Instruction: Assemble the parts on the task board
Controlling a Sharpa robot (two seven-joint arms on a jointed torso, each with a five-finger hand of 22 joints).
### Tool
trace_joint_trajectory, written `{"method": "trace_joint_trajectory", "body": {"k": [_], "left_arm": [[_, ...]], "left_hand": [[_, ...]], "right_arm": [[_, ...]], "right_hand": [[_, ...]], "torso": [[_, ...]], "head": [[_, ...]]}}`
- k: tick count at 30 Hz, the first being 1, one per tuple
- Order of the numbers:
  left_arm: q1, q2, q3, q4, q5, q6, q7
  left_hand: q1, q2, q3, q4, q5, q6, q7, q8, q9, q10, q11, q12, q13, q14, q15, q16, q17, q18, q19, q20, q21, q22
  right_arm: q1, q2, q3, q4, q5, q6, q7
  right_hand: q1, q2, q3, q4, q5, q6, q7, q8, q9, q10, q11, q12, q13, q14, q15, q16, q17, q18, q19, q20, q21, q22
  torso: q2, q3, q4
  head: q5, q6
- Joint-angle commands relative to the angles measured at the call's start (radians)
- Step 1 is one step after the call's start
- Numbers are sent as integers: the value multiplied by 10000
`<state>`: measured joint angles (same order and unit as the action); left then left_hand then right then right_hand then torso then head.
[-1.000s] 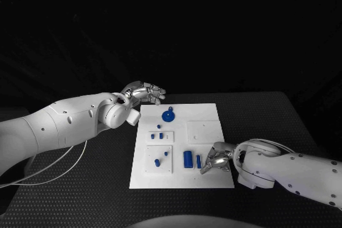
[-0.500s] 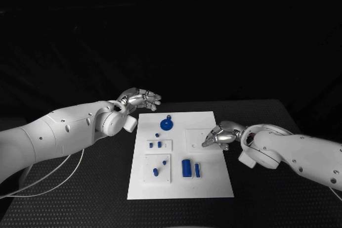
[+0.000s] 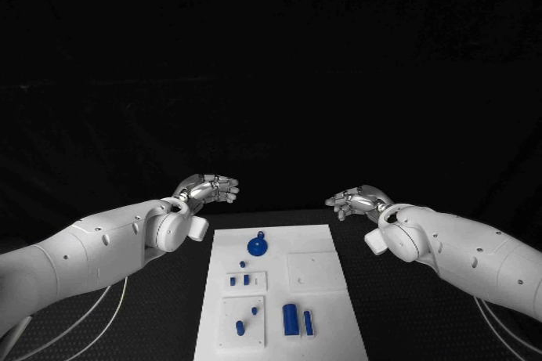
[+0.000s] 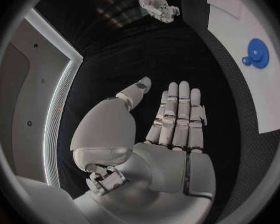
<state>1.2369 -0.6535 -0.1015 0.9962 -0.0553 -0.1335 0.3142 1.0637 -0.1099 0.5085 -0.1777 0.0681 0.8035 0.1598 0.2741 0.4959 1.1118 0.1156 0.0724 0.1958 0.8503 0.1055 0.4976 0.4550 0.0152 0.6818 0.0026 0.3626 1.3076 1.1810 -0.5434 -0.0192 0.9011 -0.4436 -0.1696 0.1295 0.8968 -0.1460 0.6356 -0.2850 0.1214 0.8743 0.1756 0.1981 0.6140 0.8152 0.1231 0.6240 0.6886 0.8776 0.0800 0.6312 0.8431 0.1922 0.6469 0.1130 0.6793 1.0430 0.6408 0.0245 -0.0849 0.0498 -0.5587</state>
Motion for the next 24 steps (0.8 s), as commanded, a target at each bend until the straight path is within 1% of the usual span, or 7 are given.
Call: {"method": "trace_joint_trajectory", "body": {"k": [1, 8, 9, 10, 16, 17, 24], "left_arm": [[18, 119, 12, -307, 889, 291, 643], [7, 367, 13, -717, 981, 433, 715], [2, 256, 6, -636, 585, 121, 336], [-10, 247, 12, -597, 585, 82, 347], [-186, 104, 107, 2, 582, -528, 509], [-259, 44, 147, 254, 580, -784, 577], [-823, -414, 451, 2174, 571, -2738, 1095]], "left_hand": [[-260, -76, -174, -54, -96, -388, -109, -208, -101, -1064, 62, -97, -384, -947, 313, -733, -266, -152, -719, 329, -462, 4], [-680, -139, -693, -77, -130, -854, -298, -369, -163, -1797, -71, -75, -828, -1567, 341, -1313, -473, -152, -1277, 574, -958, 22], [-3626, 1099, -5085, 1777, -681, -8035, -1598, -2741, -4959, -11118, -1156, -724, -1958, -8503, -1055, -4976, -4550, -152, -6818, -26, -3626, -3932], [-10637, 1099, -5085, 1777, -681, -8035, -1598, -2741, -4959, -11118, -1156, -724, -1958, -8503, -1055, -4976, -4550, -152, -6818, -26, -3626, -4198], [-10637, 1099, -5085, 1777, -681, -8035, -1598, -2741, -4959, -11118, -1156, -724, -1958, -8503, -1055, -4976, -4550, -152, -6818, -26, -3626, -6067], [-10637, 1099, -5085, 1777, -681, -8035, -1598, -2741, -4959, -11118, -1156, -724, -1958, -8503, -1055, -4976, -4550, -152, -6818, -26, -3626, -13076], [-10637, 1099, -5085, 1777, -681, -8035, -1598, -2741, -4959, -11118, -1156, -724, -1958, -8503, -1055, -4976, -4550, -152, -6818, -26, -3626, -13076]], "right_arm": [[-75, 224, 186, -560, 1855, 267, 1077], [-116, 297, 310, -917, 2162, 423, 1222], [-114, 335, 297, -890, 1466, 103, 693], [-120, 321, 296, -851, 1482, 71, 710], [-216, 104, 288, -241, 1721, -420, 968], [-257, 12, 284, 15, 1821, -627, 1077], [-565, -684, 257, 1969, 2587, -2201, 1905]], "right_hand": [[30, 241, -265, -31, 53, -478, -77, -136, -144, 56, 344, -2041, -2180, -816, 701, -1987, -1442, -479, -1160, 472, -1375, -811], [-208, 474, -1145, -1, -298, -839, -197, -110, -416, 572, 311, -3670, -4195, -974, 749, -3114, -2764, -369, -1505, 845, -2384, -1621], [-8968, 1460, -6356, 2850, -1214, -8743, -1756, -1981, -6140, -8152, -1231, -6240, -6886, -8776, -800, -6312, -8431, -1922, -6469, -1130, -6793, -10430], [-8968, 1460, -6356, 2850, -1214, -8743, -1756, -1981, -6140, -8152, -1231, -6240, -6886, -8776, -800, -6312, -8431, -1922, -6469, -1130, -6793, -10430], [-8968, 1460, -6356, 2850, -1214, -8743, -1756, -1981, -6140, -8152, -1231, -6240, -6886, -8776, -800, -6312, -8431, -1922, -6469, -1130, -6793, -10430], [-8968, 1460, -6356, 2850, -1214, -8743, -1756, -1981, -6140, -8152, -1231, -6240, -6886, -8776, -800, -6312, -8431, -1922, -6469, -1130, -6793, -10430], [-8968, 1460, -6356, 2850, -1214, -8743, -1756, -1981, -6140, -8152, -1231, -6240, -6886, -8776, -800, -6312, -8431, -1922, -6469, -1130, -6793, -10430]], "torso": [[-191, 74, -19], [-243, 131, 19], [-183, 84, -13], [-199, 77, 4], [-438, -23, 268], [-503, -51, 339], [-930, -230, 810]], "head": [[26, 434], [42, 682], [7, 584], [-3, 565], [-157, 260], [-199, 177], [-474, -367]]}}
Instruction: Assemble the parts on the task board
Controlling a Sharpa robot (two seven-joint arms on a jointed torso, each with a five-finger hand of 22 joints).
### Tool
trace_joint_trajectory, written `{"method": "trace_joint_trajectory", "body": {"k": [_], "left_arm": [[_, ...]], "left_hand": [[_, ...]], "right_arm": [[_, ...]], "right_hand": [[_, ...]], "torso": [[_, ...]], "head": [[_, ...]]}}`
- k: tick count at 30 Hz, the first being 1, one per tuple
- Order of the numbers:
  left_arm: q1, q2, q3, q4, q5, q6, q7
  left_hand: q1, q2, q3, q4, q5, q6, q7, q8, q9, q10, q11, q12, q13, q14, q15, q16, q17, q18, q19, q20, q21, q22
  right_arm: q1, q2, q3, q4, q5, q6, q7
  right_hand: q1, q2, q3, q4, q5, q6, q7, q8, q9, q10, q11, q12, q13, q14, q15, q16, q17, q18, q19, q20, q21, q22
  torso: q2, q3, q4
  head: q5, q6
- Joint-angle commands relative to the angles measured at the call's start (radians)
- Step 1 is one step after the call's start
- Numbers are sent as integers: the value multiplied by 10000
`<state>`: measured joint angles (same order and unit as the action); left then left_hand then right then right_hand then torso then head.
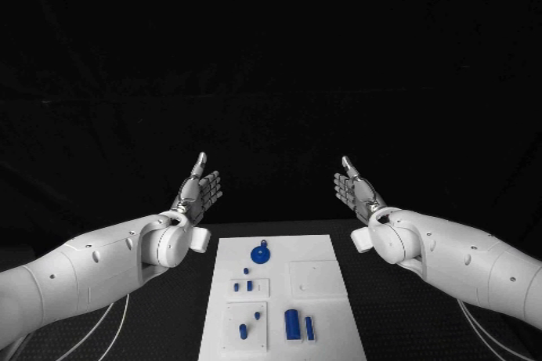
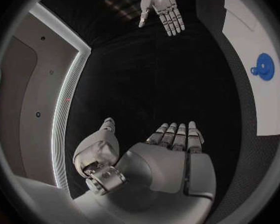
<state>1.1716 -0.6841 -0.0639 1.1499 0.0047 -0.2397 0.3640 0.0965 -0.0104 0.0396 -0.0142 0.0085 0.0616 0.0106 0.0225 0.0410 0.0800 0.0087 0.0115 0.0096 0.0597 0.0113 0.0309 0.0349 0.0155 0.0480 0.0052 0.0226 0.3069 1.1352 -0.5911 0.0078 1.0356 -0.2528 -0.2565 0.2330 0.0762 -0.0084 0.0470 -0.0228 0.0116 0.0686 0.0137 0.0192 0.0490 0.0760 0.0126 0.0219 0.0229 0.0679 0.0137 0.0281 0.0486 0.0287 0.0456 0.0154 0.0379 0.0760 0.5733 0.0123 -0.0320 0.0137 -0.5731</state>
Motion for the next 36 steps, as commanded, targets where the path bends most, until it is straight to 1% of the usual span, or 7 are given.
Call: {"method": "trace_joint_trajectory", "body": {"k": [1, 6, 8, 11, 16, 21, 36], "left_arm": [[-262, -183, 124, 948, -31, -1993, 681], [-696, -537, 358, 2429, -39, -3500, 1082], [-872, -680, 453, 3029, -42, -4110, 1244], [-1035, -812, 541, 3583, -44, -4675, 1393], [-1192, -939, 626, 4117, -47, -5218, 1538], [-1216, -959, 639, 4201, -47, -5303, 1560], [-1216, -959, 639, 4201, -47, -5303, 1560]], "left_hand": [[-965, 104, -396, 142, -85, -616, -106, -225, -410, -800, -87, -115, -96, -597, -113, -309, -349, -155, -480, -52, -226, -3069], [-965, 104, -396, 142, -85, -616, -106, -225, -410, -800, -87, -115, -96, -597, -113, -309, -349, -155, -480, -52, -226, -3069], [-965, 104, -396, 142, -85, -616, -106, -225, -410, -800, -87, -115, -96, -597, -113, -309, -349, -155, -480, -52, -226, -3069], [-965, 104, -396, 142, -85, -616, -106, -225, -410, -800, -87, -115, -96, -597, -113, -309, -349, -155, -480, -52, -226, -3069], [-965, 104, -396, 142, -85, -616, -106, -225, -410, -800, -87, -115, -96, -597, -113, -309, -349, -155, -480, -52, -226, -3069], [-965, 104, -396, 142, -85, -616, -106, -225, -410, -800, -87, -115, -96, -597, -113, -309, -349, -155, -480, -52, -226, -3069], [-965, 104, -396, 142, -85, -616, -106, -225, -410, -800, -87, -115, -96, -597, -113, -309, -349, -155, -480, -52, -226, -3069]], "right_arm": [[-157, -320, -17, 941, 803, -1588, 1004], [-404, -877, -38, 2505, 1416, -2848, 1667], [-526, -1152, -49, 3278, 1719, -3470, 1994], [-647, -1427, -60, 4049, 2021, -4092, 2321], [-788, -1744, -72, 4939, 2369, -4809, 2698], [-848, -1882, -78, 5324, 2521, -5119, 2861], [-852, -1889, -78, 5344, 2528, -5135, 2870]], "right_hand": [[-762, 84, -470, 228, -116, -686, -137, -192, -490, -760, -126, -219, -229, -679, -137, -281, -486, -287, -456, -154, -379, -760], [-762, 84, -470, 228, -116, -686, -137, -192, -490, -760, -126, -219, -229, -679, -137, -281, -486, -287, -456, -154, -379, -760], [-762, 84, -470, 228, -116, -686, -137, -192, -490, -760, -126, -219, -229, -679, -137, -281, -486, -287, -456, -154, -379, -760], [-762, 84, -470, 228, -116, -686, -137, -192, -490, -760, -126, -219, -229, -679, -137, -281, -486, -287, -456, -154, -379, -760], [-762, 84, -470, 228, -116, -686, -137, -192, -490, -760, -126, -219, -229, -679, -137, -281, -486, -287, -456, -154, -379, -760], [-762, 84, -470, 228, -116, -686, -137, -192, -490, -760, -126, -219, -229, -679, -137, -281, -486, -287, -456, -154, -379, -760], [-762, 84, -470, 228, -116, -686, -137, -192, -490, -760, -126, -219, -229, -679, -137, -281, -486, -287, -456, -154, -379, -760]], "torso": [[-275, -116, 302], [-291, -123, 320], [-291, -123, 320], [-291, -123, 320], [-291, -123, 320], [-291, -123, 320], [-291, -123, 320]], "head": [[-127, -248], [-137, -269], [-137, -269], [-137, -269], [-137, -269], [-137, -269], [-137, -269]]}}
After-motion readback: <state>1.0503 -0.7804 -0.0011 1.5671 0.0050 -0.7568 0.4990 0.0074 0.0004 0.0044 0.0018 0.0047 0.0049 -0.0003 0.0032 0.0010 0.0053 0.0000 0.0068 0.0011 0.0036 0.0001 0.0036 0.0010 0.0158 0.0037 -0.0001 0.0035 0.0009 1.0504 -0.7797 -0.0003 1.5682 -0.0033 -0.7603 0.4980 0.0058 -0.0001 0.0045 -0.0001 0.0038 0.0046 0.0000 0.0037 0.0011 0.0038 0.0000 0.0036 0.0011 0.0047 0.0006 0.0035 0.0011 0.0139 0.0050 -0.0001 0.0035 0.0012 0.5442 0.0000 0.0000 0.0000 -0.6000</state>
